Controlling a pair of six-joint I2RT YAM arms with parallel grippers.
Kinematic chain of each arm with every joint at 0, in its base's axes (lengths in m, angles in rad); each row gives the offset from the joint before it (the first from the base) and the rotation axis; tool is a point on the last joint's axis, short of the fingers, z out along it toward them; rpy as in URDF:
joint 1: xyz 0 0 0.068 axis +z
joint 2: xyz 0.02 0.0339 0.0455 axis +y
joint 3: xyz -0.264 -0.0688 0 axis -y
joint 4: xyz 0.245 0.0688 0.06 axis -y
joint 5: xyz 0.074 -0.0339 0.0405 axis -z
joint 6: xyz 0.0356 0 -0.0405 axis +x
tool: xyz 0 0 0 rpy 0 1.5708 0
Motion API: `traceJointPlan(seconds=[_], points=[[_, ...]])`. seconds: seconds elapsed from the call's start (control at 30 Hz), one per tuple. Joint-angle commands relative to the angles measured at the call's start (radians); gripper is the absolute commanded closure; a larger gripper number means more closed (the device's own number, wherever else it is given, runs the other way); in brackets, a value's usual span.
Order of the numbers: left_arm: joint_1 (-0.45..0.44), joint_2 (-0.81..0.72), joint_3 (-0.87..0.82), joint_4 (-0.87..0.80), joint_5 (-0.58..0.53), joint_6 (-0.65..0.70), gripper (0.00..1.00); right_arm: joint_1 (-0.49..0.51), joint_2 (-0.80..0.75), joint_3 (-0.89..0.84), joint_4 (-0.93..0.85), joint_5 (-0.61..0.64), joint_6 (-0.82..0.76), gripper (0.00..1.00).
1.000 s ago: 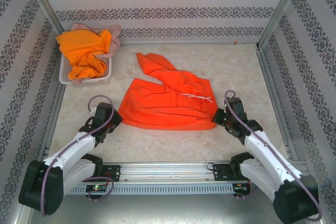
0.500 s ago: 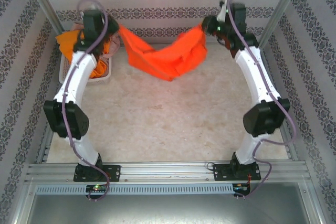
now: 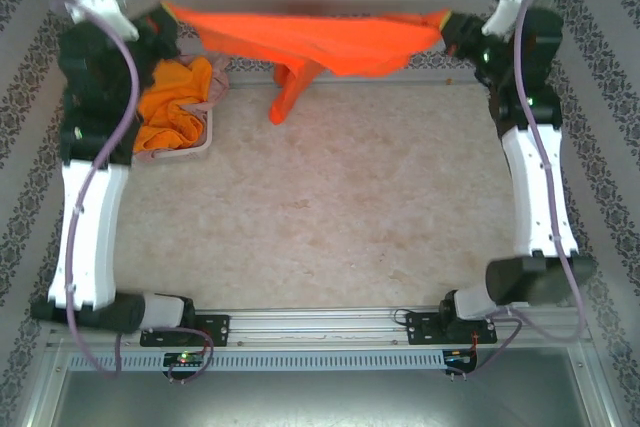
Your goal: Fold and stack the shorts
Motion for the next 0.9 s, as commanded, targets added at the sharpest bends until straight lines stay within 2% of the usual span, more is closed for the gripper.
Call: traceJointPlan(seconds=[0.0, 0.07, 0.17, 0.23, 0.37, 0.43, 0.57, 0.73, 0.87], points=[[-0.016, -0.18, -0.371, 0.216, 0.009, 0.028, 1.0, -0.032, -0.114, -0.266, 0.057, 0.045, -0.082, 1.0], [-0.045, -0.296, -0.58, 0.239, 0.002, 0.006, 1.0, -0.058, -0.19, -0.439, 0.076, 0.059, -0.093, 1.0], [-0.144, -0.431, -0.842, 0.253, -0.038, -0.034, 1.0, -0.087, -0.269, -0.622, 0.006, 0.141, -0.105, 1.0], [-0.255, -0.499, -0.976, 0.229, -0.116, -0.046, 1.0, -0.112, -0.327, -0.735, -0.029, 0.185, -0.082, 1.0], [-0.456, -0.596, -1.11, 0.146, -0.313, -0.074, 1.0, -0.129, -0.441, -0.937, -0.036, 0.225, -0.021, 1.0], [-0.503, -0.637, -1.128, 0.067, -0.388, -0.108, 1.0, -0.13, -0.489, -1.002, -0.072, 0.221, -0.002, 1.0], [-0.512, -0.684, -1.105, -0.068, -0.48, -0.159, 1.0, -0.128, -0.585, -1.086, -0.1, 0.188, 0.077, 1.0], [-0.512, -0.651, -0.974, -0.105, -0.517, -0.082, 1.0, -0.122, -0.693, -1.117, -0.166, 0.15, 0.117, 1.0], [-0.511, -0.514, -0.83, -0.085, -0.535, 0.054, 1.0, -0.12, -0.685, -1.079, -0.209, 0.183, 0.106, 1.0]])
